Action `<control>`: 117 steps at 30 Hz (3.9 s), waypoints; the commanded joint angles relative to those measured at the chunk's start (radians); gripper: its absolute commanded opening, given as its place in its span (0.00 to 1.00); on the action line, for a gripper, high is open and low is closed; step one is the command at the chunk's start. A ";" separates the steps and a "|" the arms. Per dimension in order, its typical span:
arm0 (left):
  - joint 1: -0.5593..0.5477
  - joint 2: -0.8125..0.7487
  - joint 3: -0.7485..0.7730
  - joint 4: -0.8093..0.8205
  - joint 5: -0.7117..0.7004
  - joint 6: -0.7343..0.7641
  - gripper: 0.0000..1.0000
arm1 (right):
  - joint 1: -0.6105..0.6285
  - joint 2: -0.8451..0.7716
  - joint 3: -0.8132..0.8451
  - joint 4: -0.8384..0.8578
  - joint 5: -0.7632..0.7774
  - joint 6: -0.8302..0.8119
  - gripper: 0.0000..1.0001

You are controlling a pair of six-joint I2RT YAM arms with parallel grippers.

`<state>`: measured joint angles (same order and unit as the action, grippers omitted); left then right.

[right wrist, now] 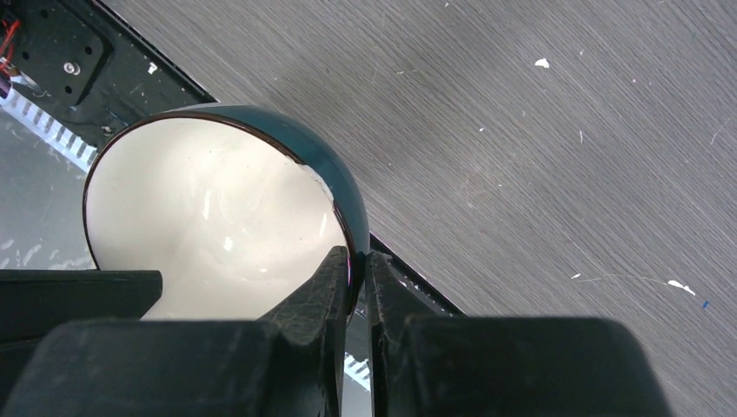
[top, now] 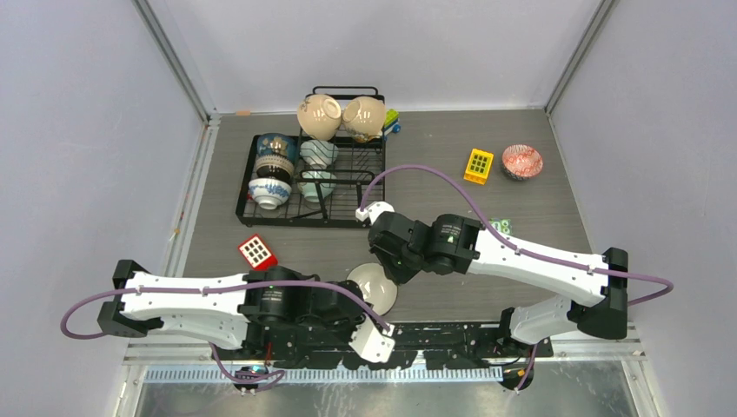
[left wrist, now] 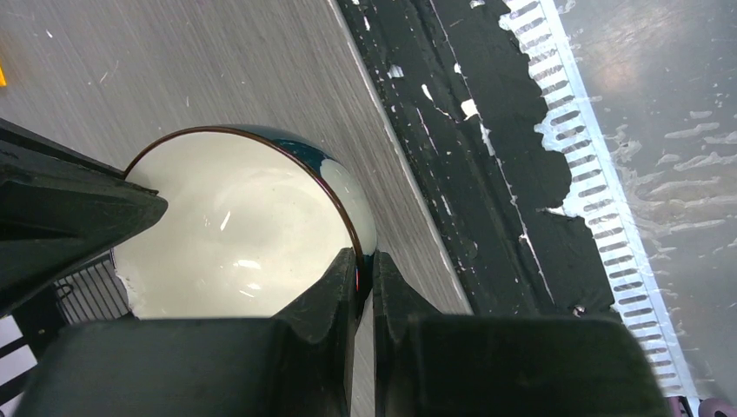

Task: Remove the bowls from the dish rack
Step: Pick up the bowl from the dish rack.

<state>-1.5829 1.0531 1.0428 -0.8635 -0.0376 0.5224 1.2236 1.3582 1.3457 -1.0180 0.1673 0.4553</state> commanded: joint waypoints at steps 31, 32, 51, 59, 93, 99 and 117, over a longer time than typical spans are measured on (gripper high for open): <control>0.177 -0.015 -0.122 0.383 -0.402 -1.237 0.99 | 0.015 -0.320 -0.371 0.170 0.527 0.331 0.01; 0.210 -0.005 -0.121 0.377 -0.400 -1.323 0.98 | 0.015 -0.323 -0.381 0.180 0.533 0.339 0.01; 0.269 0.141 -0.059 0.215 -0.555 -1.782 0.40 | 0.006 -0.360 -0.408 0.275 0.456 0.447 0.01; 0.269 0.167 -0.050 0.192 -0.568 -1.775 0.35 | 0.006 -0.343 -0.399 0.277 0.439 0.470 0.01; 0.268 0.260 0.095 0.075 -0.509 -1.914 0.00 | 0.006 -0.190 -0.306 0.106 0.430 0.420 0.46; 0.269 0.288 0.133 -0.038 -0.531 -1.991 0.00 | 0.006 -0.171 -0.300 0.105 0.431 0.412 0.49; 0.269 0.316 0.163 -0.114 -0.520 -2.057 0.00 | 0.006 -0.160 -0.307 0.195 0.405 0.375 0.36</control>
<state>-1.3132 1.3685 1.1500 -1.0077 -0.5194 -1.4960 1.2240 1.1786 1.0126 -0.8665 0.5545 0.8394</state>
